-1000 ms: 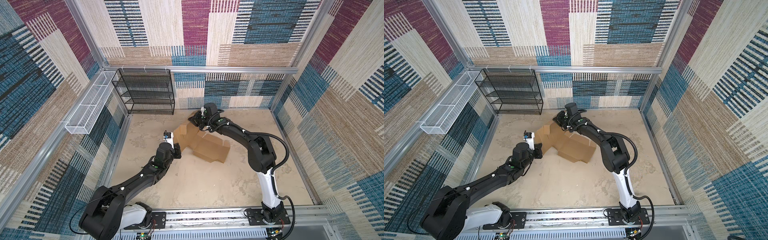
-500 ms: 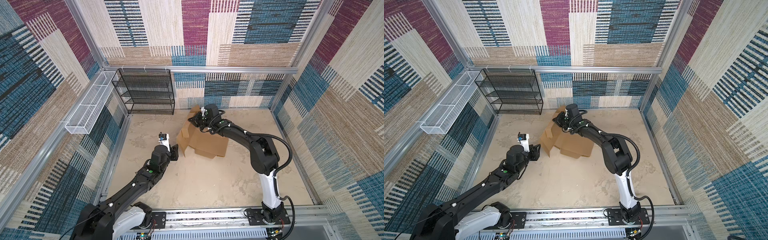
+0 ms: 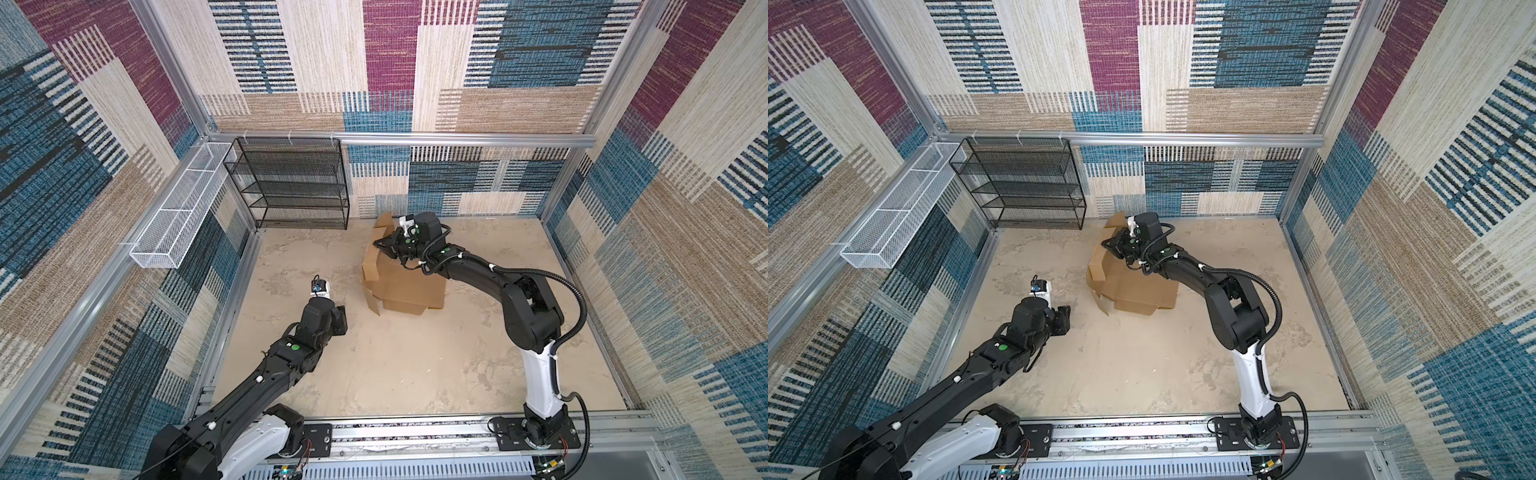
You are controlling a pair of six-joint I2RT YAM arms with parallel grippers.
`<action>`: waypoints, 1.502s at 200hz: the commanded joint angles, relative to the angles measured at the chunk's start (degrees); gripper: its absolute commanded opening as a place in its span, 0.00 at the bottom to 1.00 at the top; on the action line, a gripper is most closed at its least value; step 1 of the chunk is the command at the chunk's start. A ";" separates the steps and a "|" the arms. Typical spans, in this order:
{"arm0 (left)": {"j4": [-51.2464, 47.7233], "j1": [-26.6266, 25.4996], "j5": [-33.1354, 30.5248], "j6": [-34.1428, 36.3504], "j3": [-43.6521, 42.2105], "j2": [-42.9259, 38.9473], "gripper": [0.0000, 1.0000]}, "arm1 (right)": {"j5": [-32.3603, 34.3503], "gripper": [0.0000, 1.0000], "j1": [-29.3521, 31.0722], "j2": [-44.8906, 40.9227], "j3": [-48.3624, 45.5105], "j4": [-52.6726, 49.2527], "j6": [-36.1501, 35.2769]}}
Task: Fold the paper box
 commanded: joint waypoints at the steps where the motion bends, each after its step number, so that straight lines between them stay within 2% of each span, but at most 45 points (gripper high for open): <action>1: 1.64 -0.08 3.98 0.49 2.27 3.44 0.56 | -3.64 0.04 0.01 -0.80 -0.68 7.22 0.76; 55: 5.32 -3.68 4.06 -0.64 4.99 8.63 0.52 | -5.62 0.04 0.00 -1.20 -9.36 18.64 0.72; 117: 7.77 -9.02 1.61 -2.83 5.83 13.36 0.52 | -6.52 0.04 0.00 0.87 -12.28 26.78 2.78; 194: 11.52 -10.97 0.37 -1.45 10.37 22.36 0.51 | -6.48 0.04 0.18 1.92 -12.48 28.05 4.73; 245: 13.94 -11.99 0.68 -2.79 11.45 24.80 0.51 | -5.83 0.04 0.18 2.29 -12.71 28.04 4.45; 300: 16.22 -14.01 -3.35 -5.07 11.72 26.70 0.49 | -7.12 0.04 0.18 3.64 -13.73 29.90 4.59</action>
